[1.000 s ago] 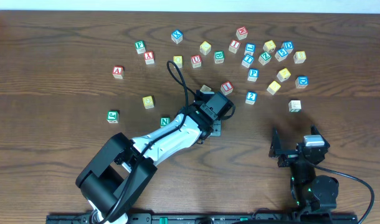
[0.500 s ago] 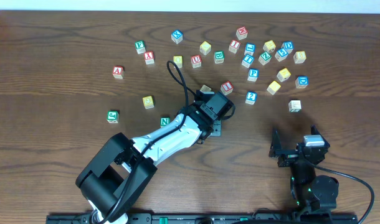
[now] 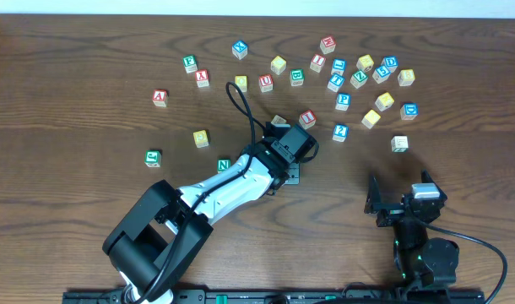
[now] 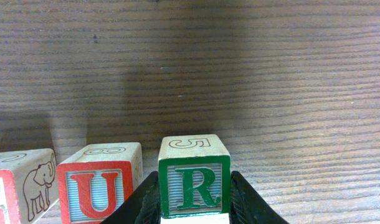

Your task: Spell out NEURIPS

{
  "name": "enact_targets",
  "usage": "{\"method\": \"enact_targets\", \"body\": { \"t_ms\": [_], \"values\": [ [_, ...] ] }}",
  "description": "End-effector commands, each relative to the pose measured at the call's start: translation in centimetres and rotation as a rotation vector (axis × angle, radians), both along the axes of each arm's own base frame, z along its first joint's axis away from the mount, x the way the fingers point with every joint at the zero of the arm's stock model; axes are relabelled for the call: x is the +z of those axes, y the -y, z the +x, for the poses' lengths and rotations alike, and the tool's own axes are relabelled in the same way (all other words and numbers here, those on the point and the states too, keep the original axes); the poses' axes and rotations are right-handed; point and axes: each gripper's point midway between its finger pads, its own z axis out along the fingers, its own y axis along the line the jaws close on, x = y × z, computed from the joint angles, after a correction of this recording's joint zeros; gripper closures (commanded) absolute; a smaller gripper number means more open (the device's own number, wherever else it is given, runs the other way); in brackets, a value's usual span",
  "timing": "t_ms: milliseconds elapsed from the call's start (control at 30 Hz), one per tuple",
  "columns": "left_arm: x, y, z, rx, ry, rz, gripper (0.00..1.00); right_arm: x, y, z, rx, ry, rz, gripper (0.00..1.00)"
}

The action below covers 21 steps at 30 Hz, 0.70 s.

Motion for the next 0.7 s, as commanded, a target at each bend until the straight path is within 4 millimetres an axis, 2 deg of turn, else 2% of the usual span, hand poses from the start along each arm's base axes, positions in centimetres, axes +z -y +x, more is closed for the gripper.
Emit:
{"method": "enact_targets", "body": {
  "t_ms": [0,200,533,667],
  "values": [
    [-1.26,-0.82,-0.35,0.010,-0.013,0.038,0.71,-0.07,0.22,-0.01,-0.010,-0.002,0.014,0.01],
    [-2.13,-0.93,-0.49,0.010,-0.028,0.052,0.71,-0.07,0.22,-0.01,-0.010,-0.002,0.014,0.01],
    [-2.07,-0.81,-0.37,0.010,-0.023,0.047,0.71,-0.07,0.22,-0.01,-0.010,-0.002,0.014,0.01],
    [-2.07,-0.82,-0.35,0.010,-0.022,0.046,0.64,-0.07,0.22,-0.01,-0.010,-0.002,0.014,0.01]
  ]
}}
